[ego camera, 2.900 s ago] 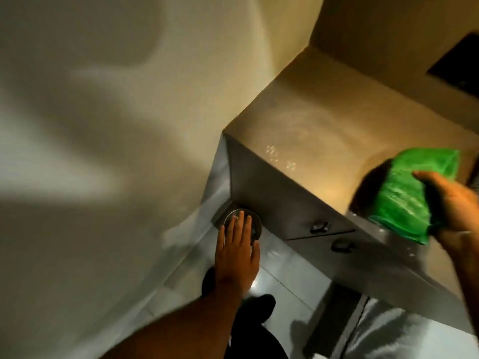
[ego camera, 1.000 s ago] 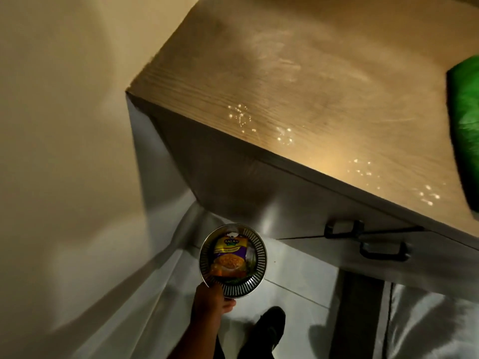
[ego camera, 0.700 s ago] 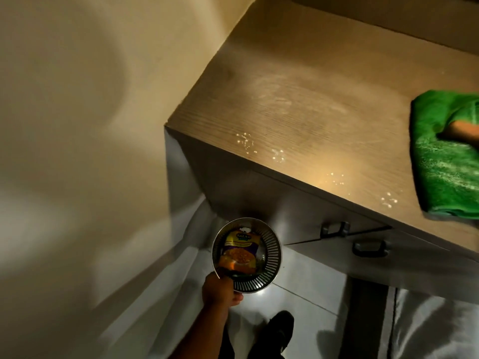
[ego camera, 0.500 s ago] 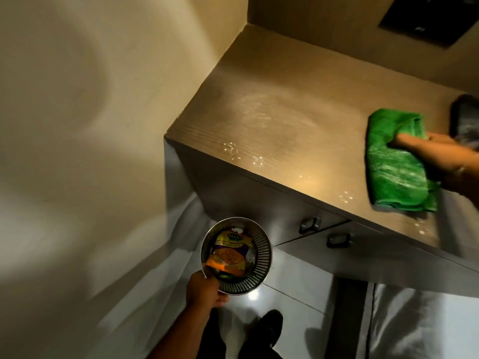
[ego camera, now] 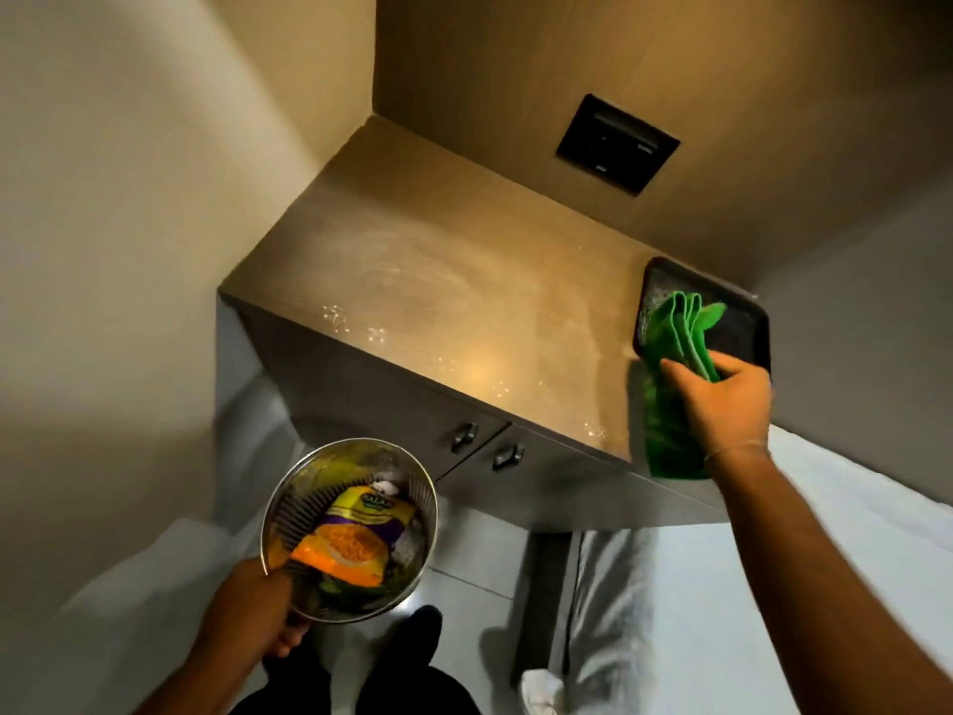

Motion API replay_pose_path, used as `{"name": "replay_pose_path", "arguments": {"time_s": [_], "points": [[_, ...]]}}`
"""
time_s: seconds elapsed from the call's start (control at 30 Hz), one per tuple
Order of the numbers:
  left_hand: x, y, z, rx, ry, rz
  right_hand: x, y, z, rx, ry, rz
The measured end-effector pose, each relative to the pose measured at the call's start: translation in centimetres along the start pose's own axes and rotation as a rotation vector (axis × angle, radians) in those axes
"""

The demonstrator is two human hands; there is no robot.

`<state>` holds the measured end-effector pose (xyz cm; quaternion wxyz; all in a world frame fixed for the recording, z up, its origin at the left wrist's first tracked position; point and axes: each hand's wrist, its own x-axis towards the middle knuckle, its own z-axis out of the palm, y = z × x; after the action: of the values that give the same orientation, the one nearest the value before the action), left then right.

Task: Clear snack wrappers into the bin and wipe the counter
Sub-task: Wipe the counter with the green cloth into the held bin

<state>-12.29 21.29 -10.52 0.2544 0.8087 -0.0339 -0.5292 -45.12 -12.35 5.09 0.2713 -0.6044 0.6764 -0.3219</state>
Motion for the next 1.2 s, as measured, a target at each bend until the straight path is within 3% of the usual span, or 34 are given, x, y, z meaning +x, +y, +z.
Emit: {"name": "replay_pose_path", "arguments": {"time_s": [0.1,0.23,0.33,0.47,0.57,0.63,0.7,0.87,0.97,1.2], "points": [[-1.8,1.1,0.3,0.033,0.011,0.066,-1.9,2.0,0.2,-0.218,0.011,-0.081],[-4.0,3.3,0.6,0.090,-0.009,0.105,-3.8,6.6,2.5,-0.353,-0.145,-0.087],[-5.4,5.1,0.5,0.151,0.002,0.128,-4.4,8.8,3.7,-0.282,-0.139,-0.146],[-6.5,7.0,0.5,0.214,0.018,0.164,-4.7,9.0,3.4,-0.123,-0.247,-0.031],[-6.4,7.5,0.4,0.223,0.029,0.169,-3.5,9.1,1.1,0.093,0.046,0.166],[-6.2,7.6,0.4,0.227,0.035,0.171,-2.1,10.1,-1.8,0.098,0.294,0.280],[-5.9,7.8,0.5,0.233,0.040,0.174,-1.2,12.0,-4.2,0.043,0.382,0.272],[-5.9,8.7,1.1,0.255,0.030,0.180,-1.8,15.8,-1.8,-0.226,0.051,0.122],[-5.9,9.2,1.3,0.285,0.026,0.190,-2.8,14.7,1.3,-0.307,-0.040,-0.036],[-5.2,9.5,2.6,0.317,-0.001,0.151,-7.9,7.3,9.3,-0.304,-0.186,-0.199]]}}
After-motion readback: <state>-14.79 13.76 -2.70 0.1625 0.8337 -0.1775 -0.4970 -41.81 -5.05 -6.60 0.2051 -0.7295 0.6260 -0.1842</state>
